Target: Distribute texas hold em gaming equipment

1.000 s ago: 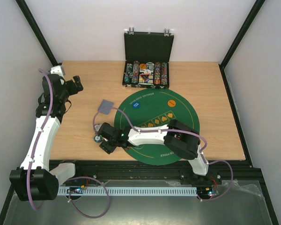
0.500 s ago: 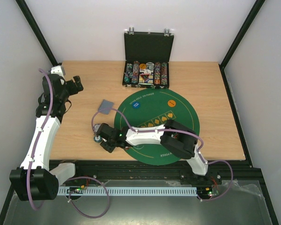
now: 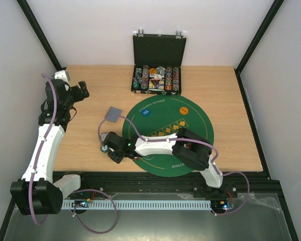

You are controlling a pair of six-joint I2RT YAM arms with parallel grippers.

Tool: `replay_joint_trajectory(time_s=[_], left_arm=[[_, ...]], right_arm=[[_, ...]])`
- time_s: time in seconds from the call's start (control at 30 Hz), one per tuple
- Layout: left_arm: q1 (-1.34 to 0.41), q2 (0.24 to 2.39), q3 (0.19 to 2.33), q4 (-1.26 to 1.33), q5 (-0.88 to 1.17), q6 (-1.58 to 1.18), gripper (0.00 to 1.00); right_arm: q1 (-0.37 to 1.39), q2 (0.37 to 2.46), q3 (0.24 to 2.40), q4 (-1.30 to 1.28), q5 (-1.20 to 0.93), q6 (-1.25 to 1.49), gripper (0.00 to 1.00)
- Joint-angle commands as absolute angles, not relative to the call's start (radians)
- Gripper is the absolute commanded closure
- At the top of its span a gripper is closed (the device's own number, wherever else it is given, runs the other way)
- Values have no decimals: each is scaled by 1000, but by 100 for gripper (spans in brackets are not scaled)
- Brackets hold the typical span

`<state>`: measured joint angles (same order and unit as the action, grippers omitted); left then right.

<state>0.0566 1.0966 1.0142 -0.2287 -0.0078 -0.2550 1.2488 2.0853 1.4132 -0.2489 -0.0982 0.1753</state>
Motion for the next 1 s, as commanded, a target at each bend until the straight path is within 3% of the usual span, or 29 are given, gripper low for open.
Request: replay_joint_trajectory(time_s=[0.0, 0.47, 0.73, 0.97], left_arm=[[60, 1104, 1008, -210, 0, -264, 0], [60, 1105, 1008, -209, 3, -265, 1], [60, 1103, 1007, -210, 3, -265, 1], [60, 1100, 1005, -210, 0, -265, 0]], right_arm=[[1253, 2029, 1417, -243, -89, 176, 61], [1217, 1923, 1303, -225, -71, 218, 62], [1047, 1835, 1245, -220, -36, 204, 62], [850, 1883, 1332, -249, -35, 166, 62]])
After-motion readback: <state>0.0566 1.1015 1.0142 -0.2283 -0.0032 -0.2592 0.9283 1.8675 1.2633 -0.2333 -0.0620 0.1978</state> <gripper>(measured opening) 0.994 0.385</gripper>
